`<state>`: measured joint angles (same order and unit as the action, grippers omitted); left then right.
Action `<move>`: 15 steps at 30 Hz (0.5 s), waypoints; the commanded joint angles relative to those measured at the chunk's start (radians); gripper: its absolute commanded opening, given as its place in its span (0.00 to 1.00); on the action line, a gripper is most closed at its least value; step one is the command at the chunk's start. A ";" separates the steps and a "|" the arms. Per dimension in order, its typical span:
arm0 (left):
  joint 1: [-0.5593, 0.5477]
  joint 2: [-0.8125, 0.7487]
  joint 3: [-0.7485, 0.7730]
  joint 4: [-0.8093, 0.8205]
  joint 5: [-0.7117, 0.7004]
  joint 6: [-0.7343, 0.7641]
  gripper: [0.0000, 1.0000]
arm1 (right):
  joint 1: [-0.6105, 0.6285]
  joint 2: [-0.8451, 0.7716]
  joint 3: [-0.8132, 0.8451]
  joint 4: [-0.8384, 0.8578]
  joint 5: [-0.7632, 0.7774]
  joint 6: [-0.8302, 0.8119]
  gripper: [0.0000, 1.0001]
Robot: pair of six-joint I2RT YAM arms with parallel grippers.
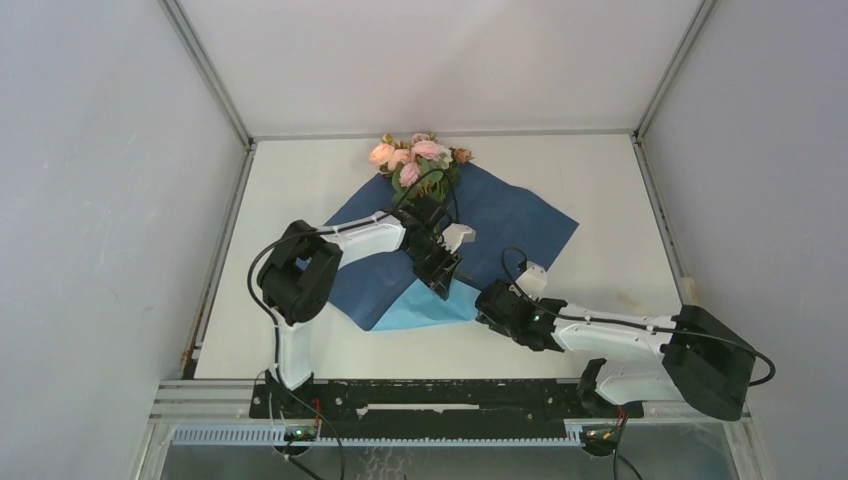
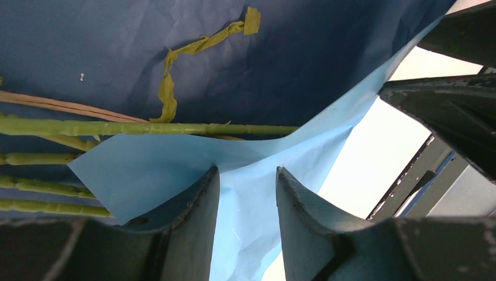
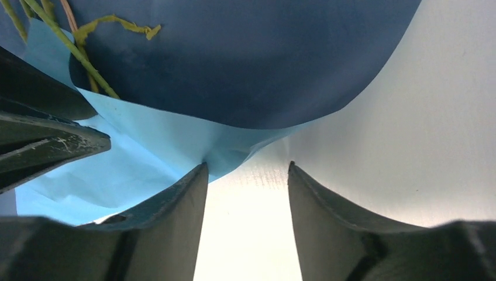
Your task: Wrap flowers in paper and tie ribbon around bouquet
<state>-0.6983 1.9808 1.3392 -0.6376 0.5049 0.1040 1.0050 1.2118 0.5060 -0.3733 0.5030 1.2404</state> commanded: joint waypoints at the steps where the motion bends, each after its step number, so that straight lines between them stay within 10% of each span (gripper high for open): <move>1: -0.002 0.011 -0.002 0.039 0.005 -0.015 0.46 | 0.007 0.038 0.021 0.054 -0.029 0.074 0.64; 10: -0.002 -0.001 -0.008 0.041 0.006 -0.013 0.46 | -0.014 0.138 0.020 0.064 0.004 0.149 0.58; 15: 0.003 -0.011 -0.005 0.041 0.002 -0.018 0.46 | -0.012 0.132 0.022 0.079 0.067 0.041 0.15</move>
<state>-0.6979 1.9808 1.3376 -0.6308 0.5053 0.0940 0.9943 1.3376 0.5308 -0.2871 0.5182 1.3521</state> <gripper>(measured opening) 0.458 0.283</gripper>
